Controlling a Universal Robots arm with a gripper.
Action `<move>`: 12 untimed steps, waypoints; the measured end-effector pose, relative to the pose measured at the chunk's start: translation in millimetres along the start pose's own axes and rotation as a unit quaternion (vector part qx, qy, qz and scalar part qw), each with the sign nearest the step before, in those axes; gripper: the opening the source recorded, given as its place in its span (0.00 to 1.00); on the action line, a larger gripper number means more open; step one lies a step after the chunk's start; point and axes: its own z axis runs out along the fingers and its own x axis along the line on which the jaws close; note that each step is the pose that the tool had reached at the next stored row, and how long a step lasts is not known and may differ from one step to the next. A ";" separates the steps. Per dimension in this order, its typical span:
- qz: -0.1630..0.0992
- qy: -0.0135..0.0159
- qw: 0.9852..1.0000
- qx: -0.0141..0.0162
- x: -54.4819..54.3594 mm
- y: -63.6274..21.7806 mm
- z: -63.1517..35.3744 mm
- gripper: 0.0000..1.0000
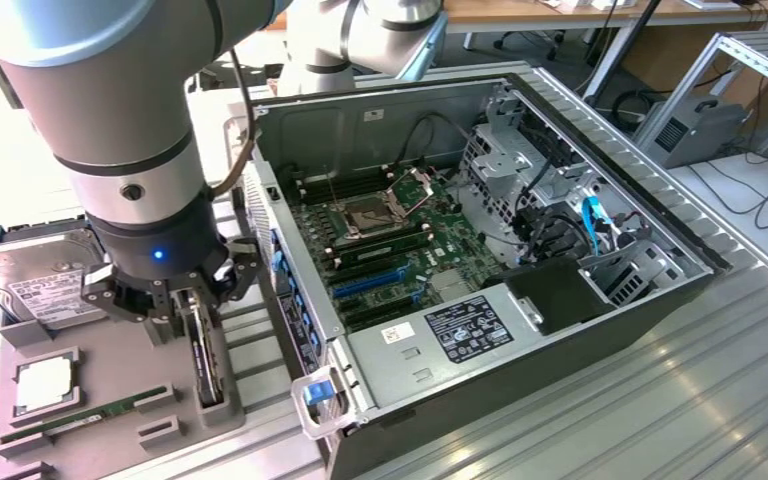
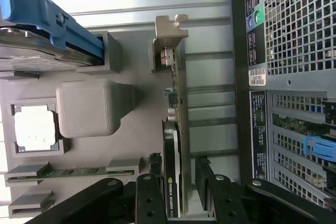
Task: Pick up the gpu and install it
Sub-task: 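Pick up the gpu and move the gpu toward the slot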
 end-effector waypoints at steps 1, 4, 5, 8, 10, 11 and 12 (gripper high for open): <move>0.000 0.000 1.000 0.000 0.1 0.1 1.0 0.39; 0.000 0.000 1.000 0.000 0.3 0.5 3.8 0.39; 0.000 0.000 1.000 0.000 0.5 0.9 4.3 0.39; 0.000 0.000 1.000 0.000 2.1 4.3 5.8 0.39; 0.000 0.000 1.000 0.001 3.0 6.2 6.9 0.39; 0.000 0.000 1.000 0.001 3.3 6.9 7.7 0.39; 0.000 0.000 1.000 0.001 3.5 7.5 8.4 0.39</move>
